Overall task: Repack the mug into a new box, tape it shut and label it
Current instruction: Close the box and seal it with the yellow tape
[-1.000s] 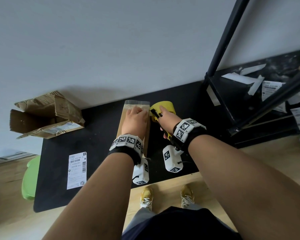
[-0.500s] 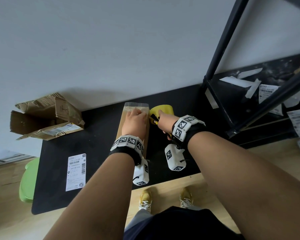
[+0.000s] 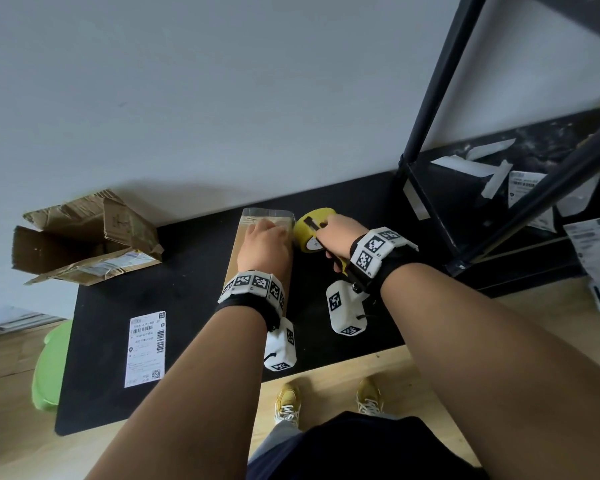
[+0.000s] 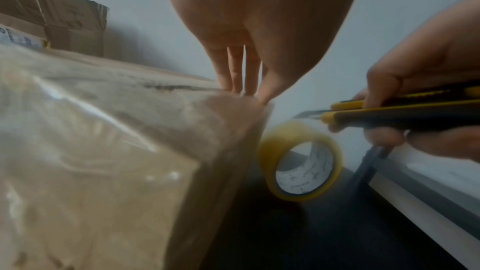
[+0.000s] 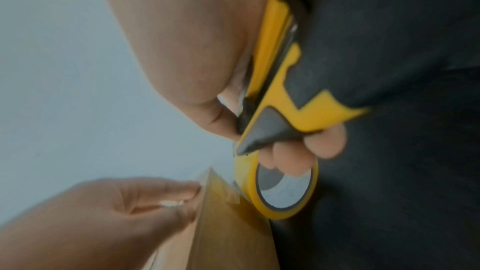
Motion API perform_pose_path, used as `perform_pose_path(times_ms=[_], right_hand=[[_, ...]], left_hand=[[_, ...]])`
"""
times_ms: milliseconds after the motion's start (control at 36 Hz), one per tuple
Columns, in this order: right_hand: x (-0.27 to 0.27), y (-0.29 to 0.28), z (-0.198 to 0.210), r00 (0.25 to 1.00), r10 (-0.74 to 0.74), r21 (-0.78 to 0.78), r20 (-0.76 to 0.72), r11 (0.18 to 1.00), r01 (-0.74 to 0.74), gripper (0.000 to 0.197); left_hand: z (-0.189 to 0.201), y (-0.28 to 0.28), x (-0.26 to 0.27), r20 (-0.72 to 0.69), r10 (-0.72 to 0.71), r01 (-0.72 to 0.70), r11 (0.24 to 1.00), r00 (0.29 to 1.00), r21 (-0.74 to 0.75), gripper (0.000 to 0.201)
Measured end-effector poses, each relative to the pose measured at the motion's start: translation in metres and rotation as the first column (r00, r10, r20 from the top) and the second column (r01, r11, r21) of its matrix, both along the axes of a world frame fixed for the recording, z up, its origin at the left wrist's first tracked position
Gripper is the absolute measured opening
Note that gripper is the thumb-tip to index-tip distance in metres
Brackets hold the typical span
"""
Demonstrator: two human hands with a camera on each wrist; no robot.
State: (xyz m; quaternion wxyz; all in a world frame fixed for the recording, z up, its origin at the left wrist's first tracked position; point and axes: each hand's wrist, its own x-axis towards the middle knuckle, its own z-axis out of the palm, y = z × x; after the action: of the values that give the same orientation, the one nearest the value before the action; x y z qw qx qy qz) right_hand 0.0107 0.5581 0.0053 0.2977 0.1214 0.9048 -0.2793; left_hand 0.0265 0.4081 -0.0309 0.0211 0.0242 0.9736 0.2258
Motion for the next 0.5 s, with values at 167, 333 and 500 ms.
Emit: perform_pose_path(times_ms=[167,333,500], right_hand=[[0.002,0.032,-0.019,0.937,-0.29,-0.045,-0.196,0.957,0.287,0.032],[0.013,0.056,-0.046,0.932,-0.355,0.006,-0.072,0.934,0.357,0.044],[0.027,0.062,-0.074,0.981,-0.185,0.162,-0.065,0.968,0.193,0.047]], left_hand=[[-0.003,0.006,0.0,-0.057,0.068,-0.068,0.998,0.996,0.005,0.028],[-0.004,0.011,-0.002,-0.082,0.118,-0.118,0.993,0.99,0.004,0.026],[-0.006,0.014,-0.004,-0.098,0.153,-0.154,0.988,0.983,-0.001,0.025]])
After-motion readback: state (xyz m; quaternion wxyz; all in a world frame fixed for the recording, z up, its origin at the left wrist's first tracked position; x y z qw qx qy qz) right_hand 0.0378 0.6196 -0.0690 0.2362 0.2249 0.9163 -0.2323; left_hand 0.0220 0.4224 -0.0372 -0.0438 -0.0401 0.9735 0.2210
